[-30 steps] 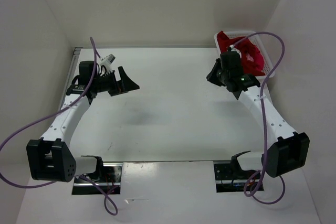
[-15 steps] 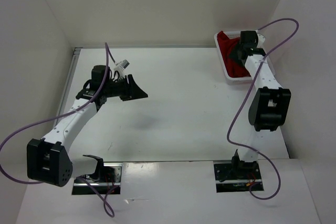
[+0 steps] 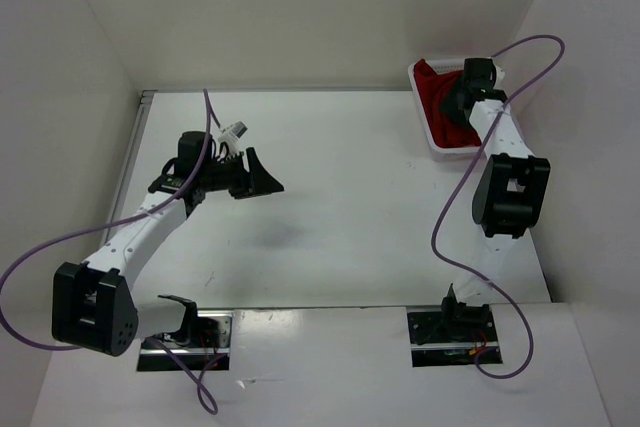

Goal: Fold and stack the t-shirts
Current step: Grab crumpled tshirt from bin with the right arm

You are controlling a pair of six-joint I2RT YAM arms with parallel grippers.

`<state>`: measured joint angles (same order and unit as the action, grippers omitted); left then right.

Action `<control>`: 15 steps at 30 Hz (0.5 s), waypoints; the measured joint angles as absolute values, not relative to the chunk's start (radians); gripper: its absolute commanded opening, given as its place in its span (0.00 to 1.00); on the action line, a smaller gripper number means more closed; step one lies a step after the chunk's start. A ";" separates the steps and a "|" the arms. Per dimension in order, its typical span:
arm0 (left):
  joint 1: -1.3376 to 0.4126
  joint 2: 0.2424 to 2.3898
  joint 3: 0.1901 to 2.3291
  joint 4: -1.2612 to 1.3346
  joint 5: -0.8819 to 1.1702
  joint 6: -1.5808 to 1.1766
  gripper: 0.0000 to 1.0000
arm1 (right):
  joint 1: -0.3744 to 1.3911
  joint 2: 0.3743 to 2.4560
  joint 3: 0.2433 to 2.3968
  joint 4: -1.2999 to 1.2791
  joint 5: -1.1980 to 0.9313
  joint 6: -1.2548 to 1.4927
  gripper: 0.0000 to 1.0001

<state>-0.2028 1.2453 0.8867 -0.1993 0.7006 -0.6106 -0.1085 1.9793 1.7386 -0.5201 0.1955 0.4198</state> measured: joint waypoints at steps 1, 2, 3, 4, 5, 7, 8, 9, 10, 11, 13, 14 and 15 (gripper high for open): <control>-0.203 1.245 0.884 -0.199 0.699 -0.611 0.64 | -0.109 1.970 1.719 -0.521 0.189 0.417 0.70; -0.203 1.245 0.881 -0.198 0.697 -0.611 0.64 | -0.109 1.965 1.704 -0.521 0.181 0.413 0.70; -0.203 1.245 0.880 -0.198 0.696 -0.611 0.64 | -0.109 1.965 1.702 -0.519 0.179 0.411 0.70; -0.203 1.245 0.879 -0.197 0.695 -0.611 0.64 | -0.109 1.965 1.699 -0.517 0.175 0.406 0.70; -0.203 1.245 0.879 -0.197 0.694 -0.611 0.64 | -0.109 1.965 1.692 -0.516 0.170 0.402 0.68; -0.203 1.245 0.879 -0.196 0.690 -0.611 0.64 | -0.109 1.965 1.686 -0.516 0.163 0.393 0.54; -0.203 1.245 0.879 -0.195 0.688 -0.611 0.64 | -0.109 1.966 1.681 -0.515 0.159 0.390 0.50; -0.203 1.245 0.879 -0.194 0.685 -0.611 0.64 | -0.109 1.966 1.680 -0.516 0.156 0.392 0.33; -0.203 1.245 0.879 -0.194 0.684 -0.611 0.64 | -0.109 1.966 1.679 -0.516 0.152 0.392 0.26; -0.203 1.245 0.879 -0.193 0.681 -0.611 0.64 | -0.109 1.966 1.679 -0.516 0.149 0.394 0.21; -0.203 1.245 0.879 -0.193 0.678 -0.611 0.64 | -0.109 1.966 1.680 -0.515 0.146 0.393 0.09; -0.203 1.246 0.879 -0.193 0.677 -0.611 0.64 | -0.109 1.966 1.680 -0.515 0.146 0.398 0.06; -0.203 1.245 0.879 -0.193 0.676 -0.611 0.64 | -0.109 1.966 1.681 -0.515 0.146 0.399 0.04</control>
